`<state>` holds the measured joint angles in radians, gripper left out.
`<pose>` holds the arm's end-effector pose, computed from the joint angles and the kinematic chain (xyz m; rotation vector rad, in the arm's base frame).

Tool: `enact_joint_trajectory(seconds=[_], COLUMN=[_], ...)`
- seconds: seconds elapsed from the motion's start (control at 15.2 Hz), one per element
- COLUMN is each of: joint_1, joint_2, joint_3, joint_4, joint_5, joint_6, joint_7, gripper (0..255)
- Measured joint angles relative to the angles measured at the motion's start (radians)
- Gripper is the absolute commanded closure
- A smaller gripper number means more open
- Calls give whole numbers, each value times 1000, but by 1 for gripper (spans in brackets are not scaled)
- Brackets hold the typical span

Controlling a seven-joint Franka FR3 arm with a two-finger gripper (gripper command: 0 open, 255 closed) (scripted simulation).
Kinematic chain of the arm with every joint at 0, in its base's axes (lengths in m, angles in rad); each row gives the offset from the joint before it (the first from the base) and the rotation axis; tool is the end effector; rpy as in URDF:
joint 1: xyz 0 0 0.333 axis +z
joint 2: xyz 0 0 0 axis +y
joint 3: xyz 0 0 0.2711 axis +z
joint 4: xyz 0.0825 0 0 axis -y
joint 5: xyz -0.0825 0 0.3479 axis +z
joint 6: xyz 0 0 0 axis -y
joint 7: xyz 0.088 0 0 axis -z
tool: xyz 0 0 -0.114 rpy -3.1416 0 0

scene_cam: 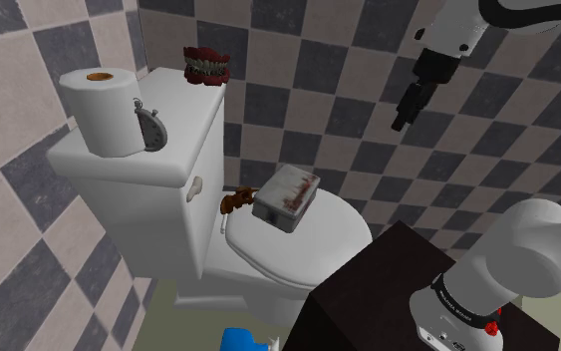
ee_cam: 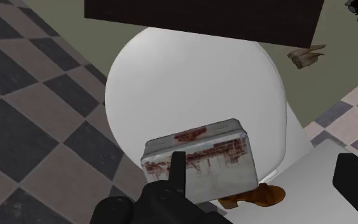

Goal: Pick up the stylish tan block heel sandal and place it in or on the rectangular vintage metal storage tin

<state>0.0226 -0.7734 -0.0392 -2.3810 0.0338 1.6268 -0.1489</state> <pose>0.3106 -0.0037 0.5419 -3.0742 -0.2180 -0.0361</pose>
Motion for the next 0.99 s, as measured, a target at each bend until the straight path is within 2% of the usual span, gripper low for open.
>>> enact_joint_trajectory(seconds=[0.13, 0.26, 0.59, 0.99], joint_1=[4, 16, 54, 102], joint_2=[8, 46, 177, 375], joint_3=[-1, -7, -23, -33], joint_4=[-6, -23, -68, -47], joint_5=[-2, -8, -21, -24], joint_6=[15, 74, 262, 461], joint_7=[-10, -46, -154, -281], gripper=[0, 0, 0, 0])
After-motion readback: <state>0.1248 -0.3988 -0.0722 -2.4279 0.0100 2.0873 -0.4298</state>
